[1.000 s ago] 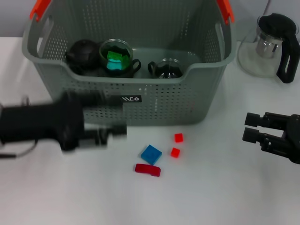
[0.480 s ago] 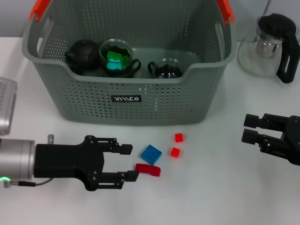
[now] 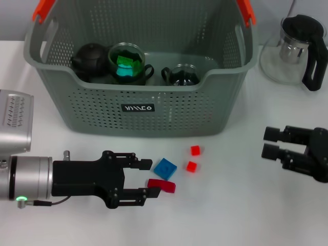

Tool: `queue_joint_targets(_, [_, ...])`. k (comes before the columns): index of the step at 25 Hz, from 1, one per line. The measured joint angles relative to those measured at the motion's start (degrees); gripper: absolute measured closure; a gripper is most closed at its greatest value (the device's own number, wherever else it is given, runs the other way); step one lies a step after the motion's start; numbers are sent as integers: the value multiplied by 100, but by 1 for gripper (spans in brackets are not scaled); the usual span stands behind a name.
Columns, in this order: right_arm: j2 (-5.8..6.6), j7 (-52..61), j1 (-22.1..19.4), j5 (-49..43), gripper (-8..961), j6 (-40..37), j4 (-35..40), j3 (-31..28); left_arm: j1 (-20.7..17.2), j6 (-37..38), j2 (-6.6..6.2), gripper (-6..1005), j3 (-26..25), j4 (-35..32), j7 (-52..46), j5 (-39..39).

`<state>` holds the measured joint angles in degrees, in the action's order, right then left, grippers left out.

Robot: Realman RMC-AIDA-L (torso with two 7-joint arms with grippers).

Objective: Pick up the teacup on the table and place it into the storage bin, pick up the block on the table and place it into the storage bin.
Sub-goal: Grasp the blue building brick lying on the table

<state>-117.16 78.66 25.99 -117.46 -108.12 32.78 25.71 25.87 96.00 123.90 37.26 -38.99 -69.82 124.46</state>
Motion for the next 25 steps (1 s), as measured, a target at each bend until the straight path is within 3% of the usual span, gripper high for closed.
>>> queue_joint_targets(5, [8, 0, 20, -217, 423, -244, 6, 201, -57, 375, -63, 340, -77, -84, -55, 17])
queue_joint_targets(10, [-13, 425, -9, -229, 423, -536, 504, 331, -185, 1697, -263, 340, -535, -628, -565, 67])
queue_joint_targets(13, [-62, 789, -10, -232, 423, -543, 971, 564, -200, 2061, -340, 340, -644, -1011, -1100, 57])
queue_joint_targets(18, [-82, 1823, 92, -234, 423, -549, 2119, 1507, -103, 2011, -382, 340, -706, -1105, -1306, 20])
queue_joint_targets(21, [-1, 2818, 259, -291, 423, -552, 3005, 2237, -22, 1908, -378, 340, -707, -1056, -1318, 14])
queue_joint_targets(25, [151, 3819, 758, -652, 423, -563, 3556, 3002, 39, 1693, -363, 340, -711, -948, -1323, -24])
